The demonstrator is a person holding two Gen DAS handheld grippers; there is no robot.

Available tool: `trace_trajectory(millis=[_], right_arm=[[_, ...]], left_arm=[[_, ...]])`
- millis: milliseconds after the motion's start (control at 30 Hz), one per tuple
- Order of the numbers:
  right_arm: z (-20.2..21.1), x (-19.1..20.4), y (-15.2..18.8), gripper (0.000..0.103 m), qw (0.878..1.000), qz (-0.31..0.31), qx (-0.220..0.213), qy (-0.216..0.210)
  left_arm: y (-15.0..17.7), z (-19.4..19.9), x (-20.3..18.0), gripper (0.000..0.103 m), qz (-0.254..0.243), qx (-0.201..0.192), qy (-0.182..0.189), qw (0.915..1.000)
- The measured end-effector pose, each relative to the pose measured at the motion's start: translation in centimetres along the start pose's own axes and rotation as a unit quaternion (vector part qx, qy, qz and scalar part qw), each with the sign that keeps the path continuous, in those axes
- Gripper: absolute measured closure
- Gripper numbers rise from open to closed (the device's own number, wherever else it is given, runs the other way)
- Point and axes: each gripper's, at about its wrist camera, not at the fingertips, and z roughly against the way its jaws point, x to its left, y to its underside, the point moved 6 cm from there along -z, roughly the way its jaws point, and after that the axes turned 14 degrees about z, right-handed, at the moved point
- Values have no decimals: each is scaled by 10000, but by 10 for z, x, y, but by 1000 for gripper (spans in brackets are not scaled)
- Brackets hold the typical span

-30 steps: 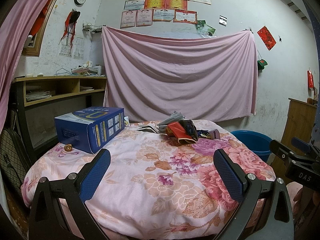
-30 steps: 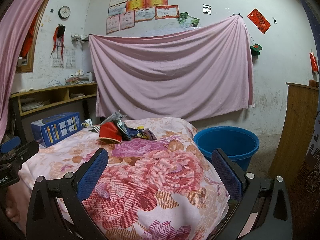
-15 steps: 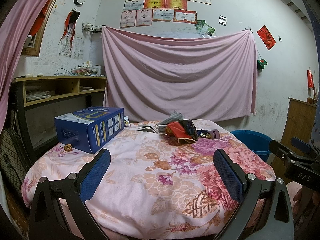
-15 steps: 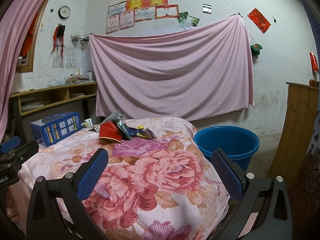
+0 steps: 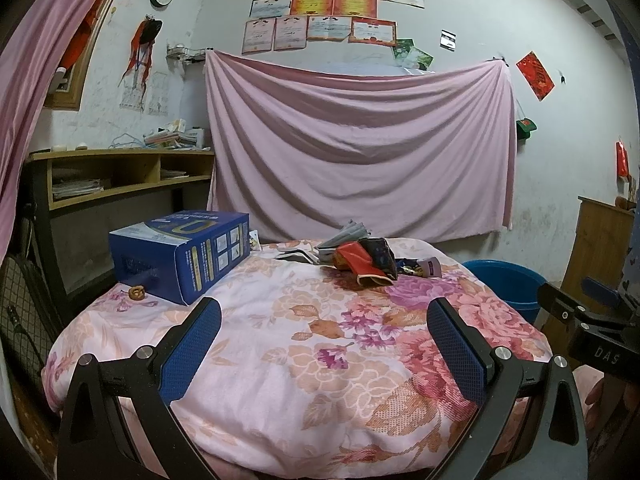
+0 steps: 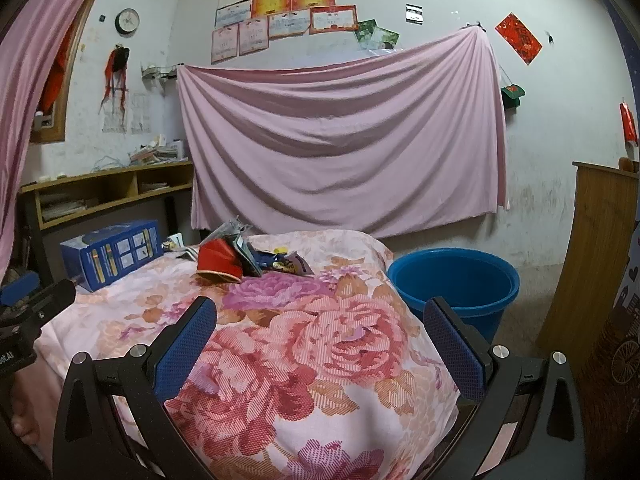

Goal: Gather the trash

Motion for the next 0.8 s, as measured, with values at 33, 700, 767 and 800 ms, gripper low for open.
trace_trajectory(millis=[33,700,767,800], right_arm=[[-1,0,0,0,10000,-5,7,4],[-34,-41,-26,0,9976,-191,400,530],[-41,-45,-32,0,9978,-164,377,529],[-44,-47,-35,0,9980,-156,346,513]], left_arm=[[0,0,0,2,-1,0,1,10000],[-37,-47,-19,2,39,99,146,9998],[-45,-54,-23,2,23,41,157,9999],[-49,-59,-25,2,1,5,153,9999]])
